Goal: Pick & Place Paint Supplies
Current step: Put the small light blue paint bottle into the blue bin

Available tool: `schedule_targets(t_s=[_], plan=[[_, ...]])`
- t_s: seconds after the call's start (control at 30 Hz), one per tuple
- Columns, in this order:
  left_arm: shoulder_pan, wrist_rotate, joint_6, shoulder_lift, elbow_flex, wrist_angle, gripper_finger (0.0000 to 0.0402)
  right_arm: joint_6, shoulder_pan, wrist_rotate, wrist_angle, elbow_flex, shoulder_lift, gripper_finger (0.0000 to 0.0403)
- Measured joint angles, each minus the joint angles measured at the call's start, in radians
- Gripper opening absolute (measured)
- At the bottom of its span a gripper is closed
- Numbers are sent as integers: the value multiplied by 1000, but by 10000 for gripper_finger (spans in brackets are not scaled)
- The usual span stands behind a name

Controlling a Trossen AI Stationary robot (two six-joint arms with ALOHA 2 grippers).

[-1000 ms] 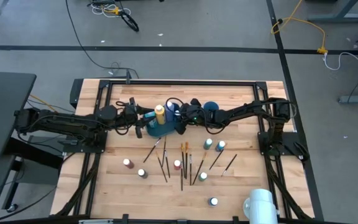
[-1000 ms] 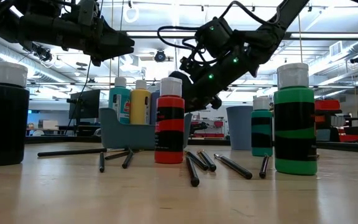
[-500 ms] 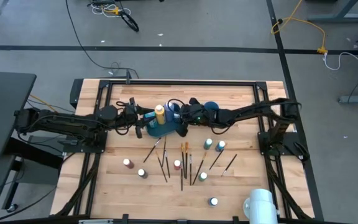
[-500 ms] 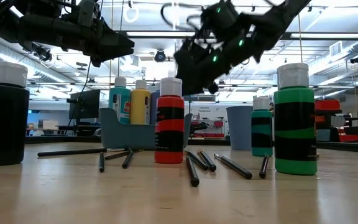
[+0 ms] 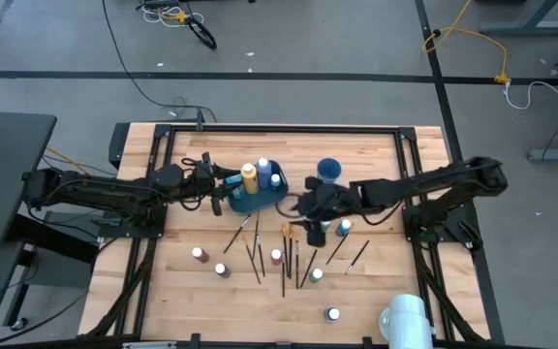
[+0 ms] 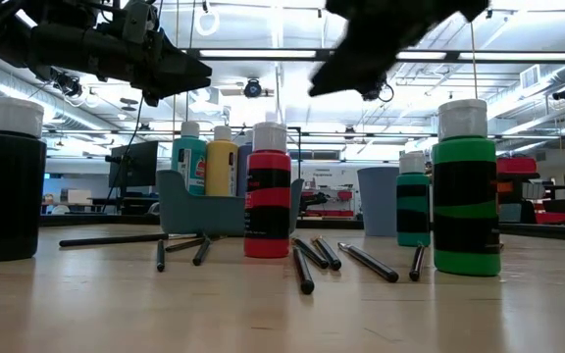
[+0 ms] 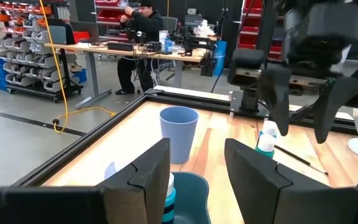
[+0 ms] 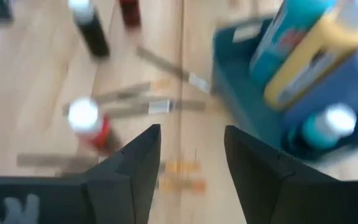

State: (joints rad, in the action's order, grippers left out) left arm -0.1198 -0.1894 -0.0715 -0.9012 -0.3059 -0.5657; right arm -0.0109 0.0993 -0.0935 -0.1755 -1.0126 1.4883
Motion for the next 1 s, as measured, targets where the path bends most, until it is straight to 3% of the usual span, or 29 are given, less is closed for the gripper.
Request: schedule_targets(t_s=[0.3,0.67,0.87,1.0], plan=[[0,0,-2,0,0,0,163,-12,17,-5,-341,1,-2,181],[0,0,-3,0,0,-1,163,-59,12,-23,-344,74,-2,181],[0,0,-3,0,0,-1,163,-59,11,-107,-334,110,-1,181],[0,0,-3,0,0,-1,163,-60,10,-102,-332,111,-1,180]])
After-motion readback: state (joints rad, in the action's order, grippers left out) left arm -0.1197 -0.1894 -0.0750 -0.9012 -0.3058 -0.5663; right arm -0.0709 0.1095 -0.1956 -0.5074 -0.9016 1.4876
